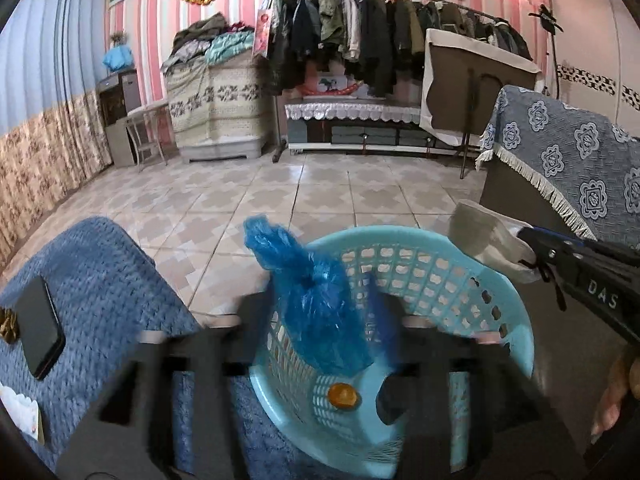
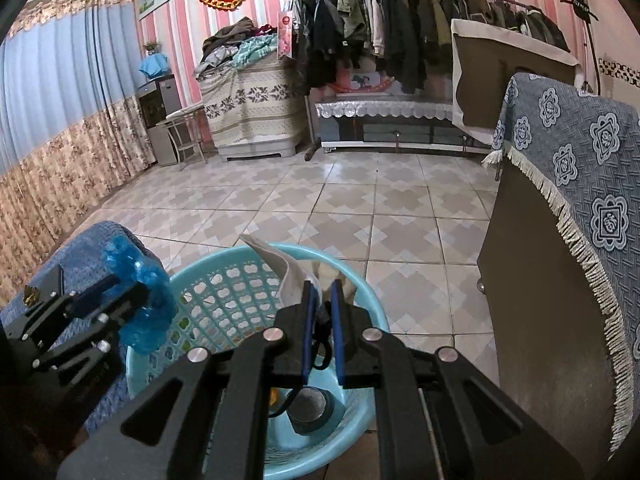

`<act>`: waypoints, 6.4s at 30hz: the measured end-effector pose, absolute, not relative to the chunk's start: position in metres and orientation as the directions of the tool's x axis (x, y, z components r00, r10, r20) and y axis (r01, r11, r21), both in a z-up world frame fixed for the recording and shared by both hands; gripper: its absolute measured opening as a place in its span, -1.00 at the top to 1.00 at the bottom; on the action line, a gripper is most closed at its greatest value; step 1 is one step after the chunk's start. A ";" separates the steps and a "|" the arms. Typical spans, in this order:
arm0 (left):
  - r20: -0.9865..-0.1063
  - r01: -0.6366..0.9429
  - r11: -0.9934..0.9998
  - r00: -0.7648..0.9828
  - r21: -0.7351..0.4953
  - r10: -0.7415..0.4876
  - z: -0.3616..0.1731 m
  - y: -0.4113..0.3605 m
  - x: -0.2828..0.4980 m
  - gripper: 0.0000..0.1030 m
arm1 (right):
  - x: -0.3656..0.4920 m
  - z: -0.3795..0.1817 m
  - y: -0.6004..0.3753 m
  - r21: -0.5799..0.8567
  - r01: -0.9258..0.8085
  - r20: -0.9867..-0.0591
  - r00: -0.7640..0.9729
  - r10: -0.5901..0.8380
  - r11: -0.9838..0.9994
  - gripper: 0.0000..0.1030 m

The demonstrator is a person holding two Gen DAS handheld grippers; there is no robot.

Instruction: Collect trash

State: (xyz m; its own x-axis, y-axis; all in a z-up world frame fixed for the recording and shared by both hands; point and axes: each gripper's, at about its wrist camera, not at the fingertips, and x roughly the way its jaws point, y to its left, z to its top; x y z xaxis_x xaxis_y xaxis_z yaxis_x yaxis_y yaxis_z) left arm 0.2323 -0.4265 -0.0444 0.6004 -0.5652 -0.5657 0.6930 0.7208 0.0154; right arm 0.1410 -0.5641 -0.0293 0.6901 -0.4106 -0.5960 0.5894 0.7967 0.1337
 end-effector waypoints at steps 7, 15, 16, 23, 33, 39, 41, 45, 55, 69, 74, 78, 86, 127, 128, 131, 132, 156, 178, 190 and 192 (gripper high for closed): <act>-0.510 0.597 0.801 0.702 0.041 -0.497 -0.028 -0.396 0.244 -0.77 | 0.144 -0.031 -0.564 0.130 0.580 -0.596 0.694 -0.405 0.804 0.83; -0.486 0.500 0.865 0.764 0.032 -0.424 -0.016 -0.350 0.260 -0.85 | 0.163 -0.036 -0.546 0.093 0.573 -0.612 0.678 -0.407 0.814 0.81; -0.489 0.493 0.870 0.766 0.029 -0.418 -0.017 -0.345 0.261 -0.85 | 0.167 -0.038 -0.544 0.083 0.574 -0.616 0.672 -0.411 0.814 0.81; -0.494 0.450 0.893 0.782 0.023 -0.381 -0.015 -0.312 0.263 -0.85 | 0.181 -0.039 -0.531 0.067 0.559 -0.644 0.657 -0.392 0.827 0.14; -0.490 0.382 0.924 0.807 0.008 -0.329 -0.001 -0.260 0.259 -0.89 | 0.180 -0.027 -0.514 0.058 0.552 -0.605 0.682 -0.411 0.832 -0.66; -0.488 0.329 0.944 0.824 -0.001 -0.288 0.007 -0.220 0.256 -0.89 | 0.181 -0.020 -0.506 0.033 0.569 -0.588 0.676 -0.444 0.822 -0.84; -0.487 0.311 0.950 0.830 -0.002 -0.272 0.009 -0.208 0.254 -0.89 | 0.183 -0.018 -0.502 0.035 0.563 -0.583 0.683 -0.441 0.826 -0.84; -0.490 0.265 0.964 0.840 -0.006 -0.234 0.011 -0.178 0.250 -0.89 | 0.183 -0.009 -0.485 0.059 0.543 -0.560 0.713 -0.422 0.838 -0.84; -0.514 0.122 0.993 0.851 -0.007 -0.108 0.005 -0.083 0.239 -0.89 | 0.196 0.001 -0.417 0.055 0.420 -0.516 0.788 -0.335 0.906 -0.85; -0.612 -0.076 0.997 0.787 0.017 0.071 -0.046 0.039 0.207 -0.89 | 0.222 -0.018 -0.321 0.028 0.216 -0.552 0.818 -0.165 0.976 -0.85; -0.664 -0.095 0.995 0.744 0.011 0.078 -0.071 0.063 0.200 -0.89 | 0.232 -0.025 -0.287 0.016 0.149 -0.574 0.811 -0.113 0.989 -0.85; -0.679 -0.091 0.996 0.732 -0.015 0.057 -0.080 0.071 0.200 -0.84 | 0.241 -0.032 -0.265 0.008 0.105 -0.593 0.801 -0.080 0.994 -0.85; -0.710 -0.036 0.997 0.704 -0.063 -0.019 -0.089 0.073 0.208 0.05 | 0.259 -0.047 -0.222 -0.027 -0.015 -0.632 0.775 -0.005 1.000 -0.84; -0.564 -0.061 0.998 0.823 0.026 0.065 -0.007 0.091 0.204 0.90 | 0.288 -0.059 -0.192 0.056 -0.257 -0.709 0.670 0.219 0.965 0.88; -0.561 -0.060 0.998 0.825 0.025 0.064 -0.005 0.091 0.205 0.90 | 0.288 -0.061 -0.188 0.055 -0.261 -0.712 0.667 0.221 0.964 0.80; -0.545 -0.052 0.998 0.836 0.023 0.057 0.003 0.091 0.205 0.90 | 0.287 -0.063 -0.179 0.031 -0.261 -0.696 0.687 0.208 0.965 -0.27; -0.536 -0.050 0.998 0.842 0.029 0.058 0.007 0.091 0.206 0.90 | 0.286 -0.063 -0.176 0.030 -0.267 -0.688 0.693 0.214 0.963 -0.36; -0.581 -0.093 0.996 0.810 0.001 0.077 -0.022 0.103 0.235 0.90 | 0.320 -0.078 -0.173 0.097 -0.362 -0.706 0.631 0.321 0.927 -0.08; -0.557 0.072 0.997 0.828 -0.005 -0.063 0.008 -0.022 0.218 0.90 | 0.239 -0.057 -0.314 0.099 -0.081 -0.698 0.704 0.127 0.992 0.46; -0.560 0.038 0.999 0.828 0.020 -0.021 -0.001 -0.011 0.251 0.90 | 0.323 -0.072 -0.294 -0.038 -0.096 -0.678 0.734 0.045 0.995 -0.62; -0.561 0.035 0.999 0.827 0.020 -0.018 -0.002 -0.007 0.260 0.90 | 0.342 -0.073 -0.284 -0.086 -0.129 -0.686 0.727 0.036 0.988 -0.62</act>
